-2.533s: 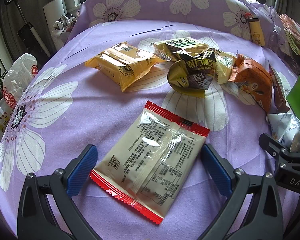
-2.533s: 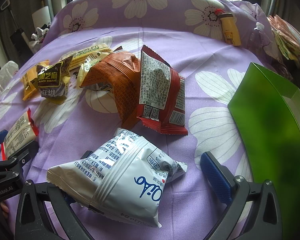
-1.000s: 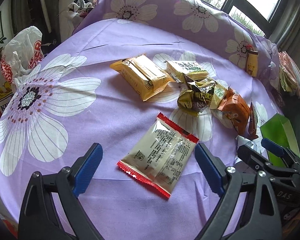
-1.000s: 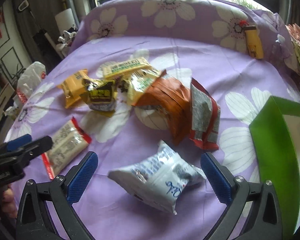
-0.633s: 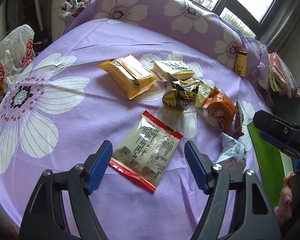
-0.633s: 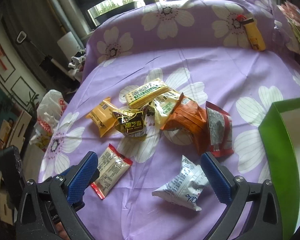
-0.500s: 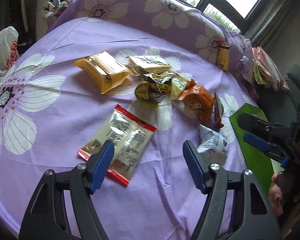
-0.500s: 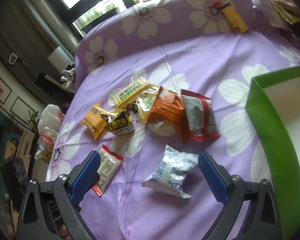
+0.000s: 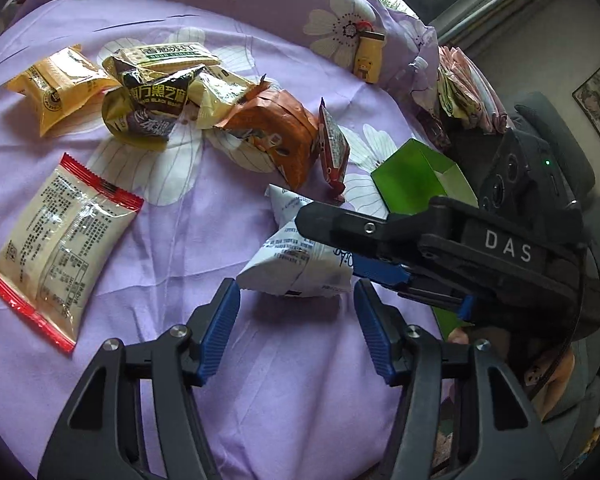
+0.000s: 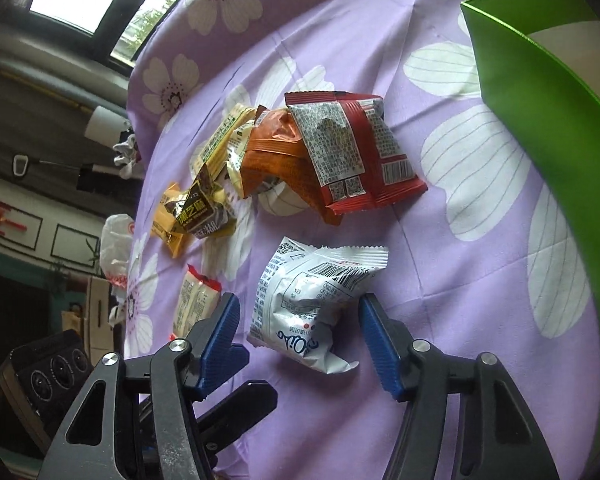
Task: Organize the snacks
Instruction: 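Reach the right tool to the white Oishi bag and close on it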
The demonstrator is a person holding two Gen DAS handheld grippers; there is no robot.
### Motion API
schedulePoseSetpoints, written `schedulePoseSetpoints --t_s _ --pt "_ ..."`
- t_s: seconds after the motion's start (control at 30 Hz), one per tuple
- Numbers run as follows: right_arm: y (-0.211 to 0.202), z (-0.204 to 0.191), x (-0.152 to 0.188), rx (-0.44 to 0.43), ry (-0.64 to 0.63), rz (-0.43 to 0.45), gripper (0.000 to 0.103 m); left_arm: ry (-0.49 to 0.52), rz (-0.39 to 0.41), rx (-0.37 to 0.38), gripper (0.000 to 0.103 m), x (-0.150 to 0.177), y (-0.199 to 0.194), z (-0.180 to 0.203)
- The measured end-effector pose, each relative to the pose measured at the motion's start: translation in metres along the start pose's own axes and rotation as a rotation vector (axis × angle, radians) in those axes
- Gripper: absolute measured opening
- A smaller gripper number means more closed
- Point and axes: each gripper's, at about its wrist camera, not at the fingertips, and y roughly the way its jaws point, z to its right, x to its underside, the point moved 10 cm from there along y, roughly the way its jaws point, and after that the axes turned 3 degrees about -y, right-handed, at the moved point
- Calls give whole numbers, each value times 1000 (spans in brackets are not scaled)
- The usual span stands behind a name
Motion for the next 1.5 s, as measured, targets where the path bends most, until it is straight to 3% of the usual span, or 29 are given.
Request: schedulePoseSetpoints --t_s 0.1,0.2,0.27,0.4,0.63,0.73,0.83,0.93,1.07,1.23,1.5 --pt "8 3 0 -19 17 -22 64 7 -12 3 53 0 6 3" --pt "13 2 -1 -28 17 -28 64 21 -23 4 37 1 14 6" --pt "13 2 -1 -25 7 -24 58 33 -28 13 22 1 18 10" --pt "20 -4 2 -82 12 -53 45 91 -21 29 15 3 23 25" --pt "5 1 5 7 -45 -62 43 99 4 -28 16 3 20 19" --pt "-12 1 1 52 -103 -11 44 69 17 -39 18 -1 13 10" --pt "-26 1 -6 40 -107 34 47 48 40 -51 20 -7 6 3" --pt "-33 5 -19 43 -92 80 64 28 59 -58 32 -10 0 -1" --pt "-26 8 -39 43 -87 94 67 0 58 -64 48 -11 1 -7" --pt "-9 6 -54 42 -84 101 67 -28 46 -62 51 -12 6 -9" --pt "4 0 -45 61 -149 61 67 -74 34 -41 51 -11 11 -11"
